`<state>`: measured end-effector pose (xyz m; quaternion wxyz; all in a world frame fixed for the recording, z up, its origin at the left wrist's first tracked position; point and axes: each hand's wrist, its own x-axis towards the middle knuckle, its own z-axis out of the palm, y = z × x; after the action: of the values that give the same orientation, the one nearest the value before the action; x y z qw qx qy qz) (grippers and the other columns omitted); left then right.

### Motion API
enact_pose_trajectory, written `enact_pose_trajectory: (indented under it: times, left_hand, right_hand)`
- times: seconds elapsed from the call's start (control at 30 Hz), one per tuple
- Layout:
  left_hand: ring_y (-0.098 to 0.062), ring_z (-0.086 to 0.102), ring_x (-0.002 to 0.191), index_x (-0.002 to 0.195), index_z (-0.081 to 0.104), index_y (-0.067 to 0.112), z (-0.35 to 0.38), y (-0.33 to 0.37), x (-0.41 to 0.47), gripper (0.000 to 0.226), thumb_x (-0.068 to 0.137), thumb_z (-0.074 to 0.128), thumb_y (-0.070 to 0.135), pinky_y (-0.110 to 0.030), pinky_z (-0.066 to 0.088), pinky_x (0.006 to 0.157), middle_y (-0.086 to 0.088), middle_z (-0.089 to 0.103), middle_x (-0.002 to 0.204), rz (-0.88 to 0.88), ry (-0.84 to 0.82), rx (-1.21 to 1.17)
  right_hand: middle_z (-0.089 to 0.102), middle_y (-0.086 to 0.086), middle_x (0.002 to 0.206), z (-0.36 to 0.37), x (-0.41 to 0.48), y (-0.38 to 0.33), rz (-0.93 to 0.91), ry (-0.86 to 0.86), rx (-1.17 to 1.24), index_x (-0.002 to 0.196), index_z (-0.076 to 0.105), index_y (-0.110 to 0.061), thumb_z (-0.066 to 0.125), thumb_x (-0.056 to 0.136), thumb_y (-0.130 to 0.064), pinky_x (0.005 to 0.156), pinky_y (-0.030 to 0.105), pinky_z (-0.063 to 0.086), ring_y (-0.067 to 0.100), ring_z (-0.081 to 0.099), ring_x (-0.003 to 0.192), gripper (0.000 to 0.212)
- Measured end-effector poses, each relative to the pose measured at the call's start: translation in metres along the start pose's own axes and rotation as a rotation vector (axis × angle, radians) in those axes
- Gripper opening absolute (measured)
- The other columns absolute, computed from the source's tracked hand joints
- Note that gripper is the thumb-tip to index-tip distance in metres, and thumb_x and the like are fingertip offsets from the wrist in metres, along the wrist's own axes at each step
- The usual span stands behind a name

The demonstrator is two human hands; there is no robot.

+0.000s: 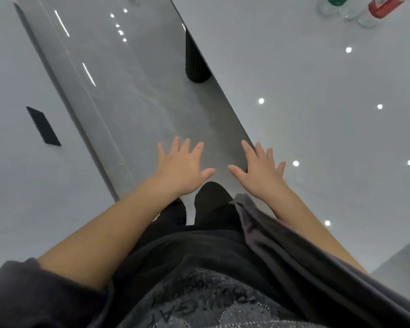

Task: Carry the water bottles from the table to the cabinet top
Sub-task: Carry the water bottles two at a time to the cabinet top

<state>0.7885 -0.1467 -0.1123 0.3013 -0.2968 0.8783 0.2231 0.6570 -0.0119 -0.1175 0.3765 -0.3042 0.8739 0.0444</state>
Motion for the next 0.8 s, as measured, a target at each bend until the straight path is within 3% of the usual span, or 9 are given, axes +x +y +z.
enact_pose_trajectory:
  times: [0.4,0.6,0.8]
  left_hand:
    - [-0.030,-0.001,0.149,0.154,0.008,0.022,-0.110,0.021,0.143,0.074,0.095,0.033,0.060,-0.060,0.001,0.117,-0.008,0.010,0.162,0.330,-0.067,0.192]
    - [-0.030,0.000,0.149,0.154,0.009,0.022,-0.174,0.036,0.225,0.072,0.096,0.033,0.058,-0.056,0.002,0.118,-0.007,0.010,0.162,0.371,-0.057,0.213]
    - [-0.029,0.005,0.149,0.153,0.012,0.021,-0.229,0.066,0.308,0.071,0.096,0.035,0.057,-0.052,0.007,0.118,-0.006,0.015,0.161,0.532,-0.059,0.278]
  right_hand:
    - [-0.005,0.003,0.165,-0.082,0.097,0.003,0.322,0.088,0.355,0.155,0.000,-0.034,0.040,0.097,-0.054,0.116,0.060,-0.002,0.032,-0.009,0.151,0.074]
    - [-0.001,0.005,0.165,-0.153,0.164,0.008,0.376,0.221,0.497,0.155,0.003,-0.031,0.043,0.097,-0.050,0.118,0.059,0.002,0.032,-0.006,0.151,0.074]
    - [-0.002,0.004,0.165,-0.211,0.219,0.022,0.496,0.348,0.672,0.156,0.001,-0.030,0.050,0.096,-0.046,0.118,0.056,0.004,0.029,-0.005,0.151,0.079]
